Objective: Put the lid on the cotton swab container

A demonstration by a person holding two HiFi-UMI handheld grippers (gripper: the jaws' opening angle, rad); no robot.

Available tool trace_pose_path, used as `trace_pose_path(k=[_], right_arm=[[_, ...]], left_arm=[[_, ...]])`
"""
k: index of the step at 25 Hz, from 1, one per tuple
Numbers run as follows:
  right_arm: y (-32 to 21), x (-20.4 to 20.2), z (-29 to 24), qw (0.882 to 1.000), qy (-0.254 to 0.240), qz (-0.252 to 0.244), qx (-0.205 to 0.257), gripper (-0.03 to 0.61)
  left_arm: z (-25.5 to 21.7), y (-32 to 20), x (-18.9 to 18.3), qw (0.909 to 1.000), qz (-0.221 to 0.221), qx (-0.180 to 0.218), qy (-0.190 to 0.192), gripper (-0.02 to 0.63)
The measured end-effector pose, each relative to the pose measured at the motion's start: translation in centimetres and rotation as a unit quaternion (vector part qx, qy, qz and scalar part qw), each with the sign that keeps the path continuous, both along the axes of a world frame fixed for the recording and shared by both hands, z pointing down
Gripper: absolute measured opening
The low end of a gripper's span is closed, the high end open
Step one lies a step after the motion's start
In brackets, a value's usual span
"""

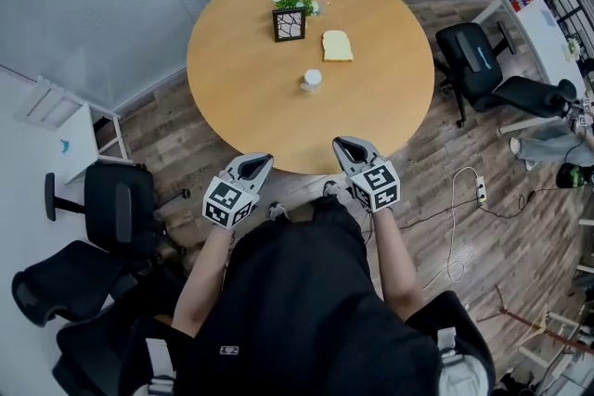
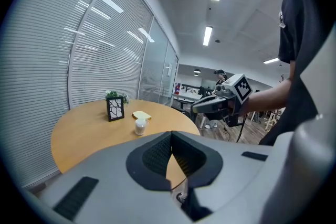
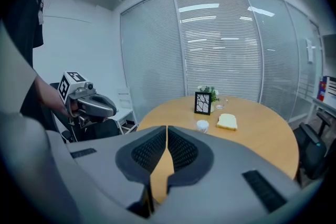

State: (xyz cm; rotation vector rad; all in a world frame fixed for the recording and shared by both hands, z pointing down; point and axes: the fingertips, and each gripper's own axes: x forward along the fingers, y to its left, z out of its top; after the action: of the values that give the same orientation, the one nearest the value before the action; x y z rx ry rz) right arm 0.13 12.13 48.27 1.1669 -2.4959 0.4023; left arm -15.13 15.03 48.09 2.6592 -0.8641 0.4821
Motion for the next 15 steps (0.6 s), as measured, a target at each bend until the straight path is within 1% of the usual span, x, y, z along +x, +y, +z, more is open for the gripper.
trace_pose_path(k=[9, 15], right_arm=[[-3.3, 3.6, -0.1, 0.999, 0.001, -0.039, -0.002, 0.008], [-5.6, 5.9, 0.4, 0.998, 0.003, -0.060, -0.010, 0.008]], left_arm=[[-0.5, -1.7, 3.7, 0.9991, -0.042, 0.000, -0.003, 0.008], [0.0, -3.0, 6.0, 0.9973, -0.073, -0.008, -0.005, 0.008]])
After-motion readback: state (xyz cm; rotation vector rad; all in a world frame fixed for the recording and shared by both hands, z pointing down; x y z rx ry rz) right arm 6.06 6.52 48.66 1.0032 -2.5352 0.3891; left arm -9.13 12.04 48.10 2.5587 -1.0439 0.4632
